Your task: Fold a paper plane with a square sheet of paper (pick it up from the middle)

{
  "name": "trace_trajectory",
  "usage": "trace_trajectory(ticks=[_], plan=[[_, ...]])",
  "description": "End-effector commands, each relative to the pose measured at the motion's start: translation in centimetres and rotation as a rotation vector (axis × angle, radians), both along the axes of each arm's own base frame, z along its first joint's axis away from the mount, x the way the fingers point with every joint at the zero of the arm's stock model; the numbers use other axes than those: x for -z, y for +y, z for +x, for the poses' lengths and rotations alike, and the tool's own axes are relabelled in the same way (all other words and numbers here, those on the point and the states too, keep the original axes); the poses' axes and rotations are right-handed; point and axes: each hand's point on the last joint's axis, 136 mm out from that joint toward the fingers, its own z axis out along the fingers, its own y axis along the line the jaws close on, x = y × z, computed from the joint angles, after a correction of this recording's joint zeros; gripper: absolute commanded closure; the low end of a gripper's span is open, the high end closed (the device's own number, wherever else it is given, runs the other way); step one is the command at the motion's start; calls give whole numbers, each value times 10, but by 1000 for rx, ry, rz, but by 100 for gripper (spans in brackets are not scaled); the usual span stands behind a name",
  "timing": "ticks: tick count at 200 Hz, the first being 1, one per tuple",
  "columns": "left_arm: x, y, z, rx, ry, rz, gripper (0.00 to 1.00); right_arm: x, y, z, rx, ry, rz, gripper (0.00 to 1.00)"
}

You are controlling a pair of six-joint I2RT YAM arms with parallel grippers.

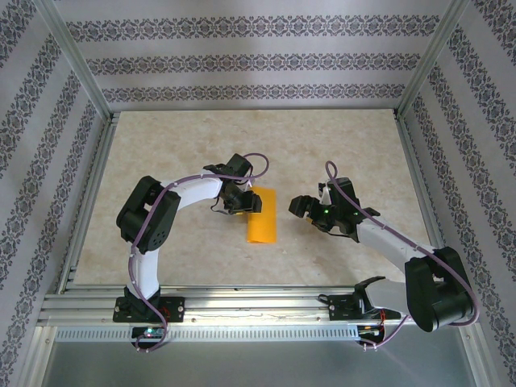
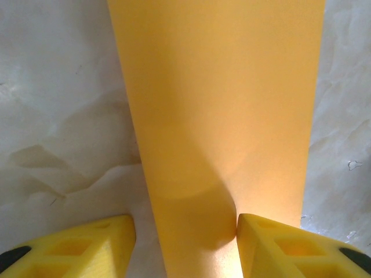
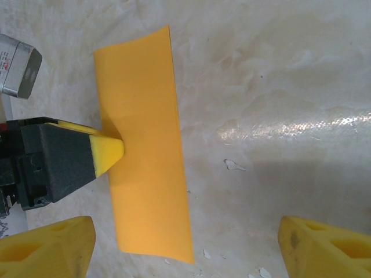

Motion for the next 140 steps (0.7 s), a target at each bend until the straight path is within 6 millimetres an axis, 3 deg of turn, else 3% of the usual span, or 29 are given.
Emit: trace_trajectory(ticks=[1,140], plan=[[34,4,-16,42,78,48,48,-2,3,1,2,7,11,18],[38,7,-18,27,84,70,48,2,2,0,6,19,6,16]])
